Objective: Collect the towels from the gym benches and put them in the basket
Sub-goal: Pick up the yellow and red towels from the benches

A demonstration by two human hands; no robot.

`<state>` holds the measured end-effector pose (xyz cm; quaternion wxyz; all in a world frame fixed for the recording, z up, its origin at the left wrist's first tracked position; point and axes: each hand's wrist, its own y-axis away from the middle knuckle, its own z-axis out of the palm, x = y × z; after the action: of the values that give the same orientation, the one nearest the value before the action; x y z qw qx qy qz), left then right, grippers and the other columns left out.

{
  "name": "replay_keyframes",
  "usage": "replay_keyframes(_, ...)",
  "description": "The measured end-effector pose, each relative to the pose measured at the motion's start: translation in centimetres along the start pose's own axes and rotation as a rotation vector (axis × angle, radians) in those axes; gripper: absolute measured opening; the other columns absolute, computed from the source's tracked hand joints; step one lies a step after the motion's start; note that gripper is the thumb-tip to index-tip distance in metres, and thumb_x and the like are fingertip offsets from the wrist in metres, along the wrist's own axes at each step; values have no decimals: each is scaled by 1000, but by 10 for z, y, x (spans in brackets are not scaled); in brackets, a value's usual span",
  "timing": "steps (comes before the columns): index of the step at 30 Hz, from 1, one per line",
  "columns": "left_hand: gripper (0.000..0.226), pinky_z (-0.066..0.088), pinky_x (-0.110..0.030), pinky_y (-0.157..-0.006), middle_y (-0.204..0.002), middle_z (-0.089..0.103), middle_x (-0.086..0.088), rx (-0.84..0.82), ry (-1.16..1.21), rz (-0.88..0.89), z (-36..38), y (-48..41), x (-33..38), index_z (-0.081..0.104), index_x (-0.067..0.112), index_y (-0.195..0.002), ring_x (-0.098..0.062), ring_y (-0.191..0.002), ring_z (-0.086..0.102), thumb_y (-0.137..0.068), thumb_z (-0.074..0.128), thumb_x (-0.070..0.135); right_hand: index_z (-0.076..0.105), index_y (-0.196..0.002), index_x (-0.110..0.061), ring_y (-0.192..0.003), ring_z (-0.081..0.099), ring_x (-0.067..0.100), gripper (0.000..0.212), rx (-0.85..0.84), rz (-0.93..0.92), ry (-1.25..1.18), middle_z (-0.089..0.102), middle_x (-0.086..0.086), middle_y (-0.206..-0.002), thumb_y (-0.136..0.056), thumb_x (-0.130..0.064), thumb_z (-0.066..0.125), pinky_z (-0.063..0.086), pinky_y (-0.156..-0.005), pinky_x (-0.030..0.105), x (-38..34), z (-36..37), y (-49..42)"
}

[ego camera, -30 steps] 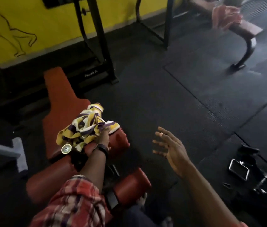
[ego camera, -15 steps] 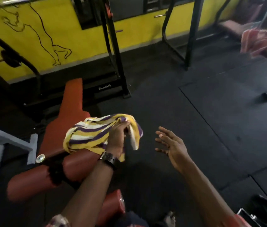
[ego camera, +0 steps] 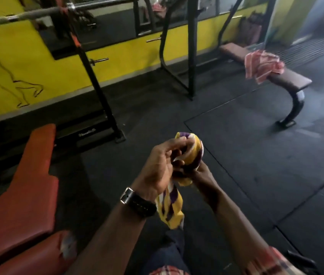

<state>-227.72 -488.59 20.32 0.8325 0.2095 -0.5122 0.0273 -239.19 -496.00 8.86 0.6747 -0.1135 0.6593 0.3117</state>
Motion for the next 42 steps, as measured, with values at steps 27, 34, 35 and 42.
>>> replay_keyframes(27,50,53,-35,-94,-121,67,0,-232,-1016,-23,143,-604,40,57,22,-132,-19,-111,64,-87,69,40,75,-101,-19,-99,70,28,25,347,-74,-815,73,11,-106,-83,-24,60,55,-87,45,-223,-327,-464)
replay_keyframes(34,15,48,-9,-54,-86,70,-7,167,-493,171,215,-757,106,66,-6,-104,-9,-77,64,-91,59,-3,75,-91,-23,-80,70,24,24,443,30,-756,75,5,-89,-90,-36,56,52,-67,33,-245,-423,-593)
replay_keyframes(35,19,49,-9,-58,-94,68,-10,179,-489,201,224,-782,116,66,-4,-108,-15,-84,62,-90,58,-4,75,-94,-23,-78,69,24,24,466,79,-726,75,5,-89,-91,-37,56,51,-64,32,-242,-434,-610)
replay_keyframes(42,35,49,-18,-72,-91,66,14,145,-554,328,267,-953,156,66,26,-103,0,-83,61,-82,53,2,62,-97,-16,-46,56,14,22,534,459,-448,61,1,-58,-91,-34,54,44,-50,26,-233,-509,-737)
